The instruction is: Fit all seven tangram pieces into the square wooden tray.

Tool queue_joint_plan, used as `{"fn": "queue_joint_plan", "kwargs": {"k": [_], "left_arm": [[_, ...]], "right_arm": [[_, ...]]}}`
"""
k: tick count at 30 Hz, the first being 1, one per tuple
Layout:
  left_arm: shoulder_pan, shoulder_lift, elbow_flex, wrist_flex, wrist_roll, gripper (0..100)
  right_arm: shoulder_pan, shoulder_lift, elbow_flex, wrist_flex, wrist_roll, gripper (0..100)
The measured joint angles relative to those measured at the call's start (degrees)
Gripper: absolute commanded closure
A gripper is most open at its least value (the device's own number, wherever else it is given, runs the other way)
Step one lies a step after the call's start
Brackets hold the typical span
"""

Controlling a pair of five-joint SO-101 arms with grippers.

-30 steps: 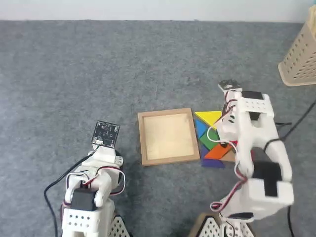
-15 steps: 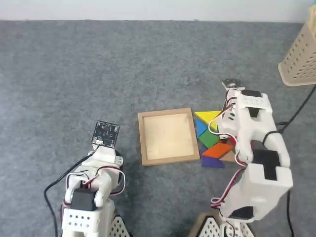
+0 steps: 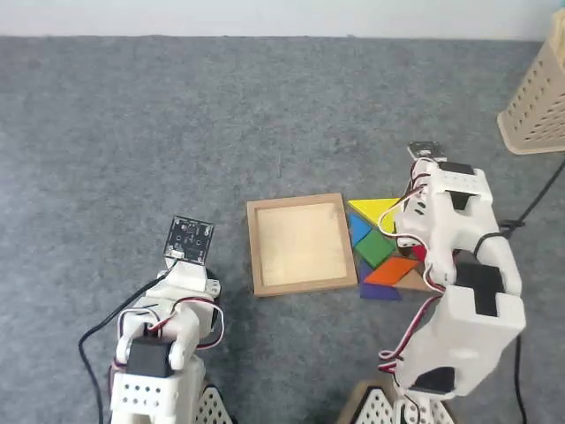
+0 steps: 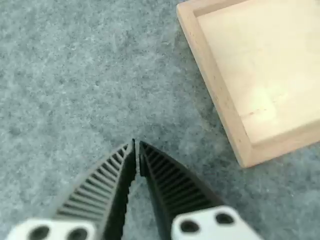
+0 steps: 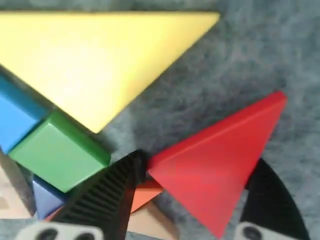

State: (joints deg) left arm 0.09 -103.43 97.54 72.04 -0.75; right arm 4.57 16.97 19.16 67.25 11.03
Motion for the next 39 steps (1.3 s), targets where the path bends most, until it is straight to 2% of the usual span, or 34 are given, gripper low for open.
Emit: {"fn": "queue_joint_plan", "kwargs": {"k": [17,29,34,39], "left_arm": [[0.0,0.0,0.0,0.0,0.0,99],[0.0,0.0,0.0,0.0,0.0,99],[0.0,0.0,0.0,0.0,0.0,99],[0.0,0.0,0.0,0.0,0.0,99]], "right_arm": [[0.2,-1.1,-0.5,0.4,-2.5,72.1],[0.4,-10.6,2.7,0.5,-2.6,72.1],[0.4,-17.2,2.7,3.8,-1.6,72.1],[-4.9,-22.9,2.7,6.6,-1.0,72.1]]}}
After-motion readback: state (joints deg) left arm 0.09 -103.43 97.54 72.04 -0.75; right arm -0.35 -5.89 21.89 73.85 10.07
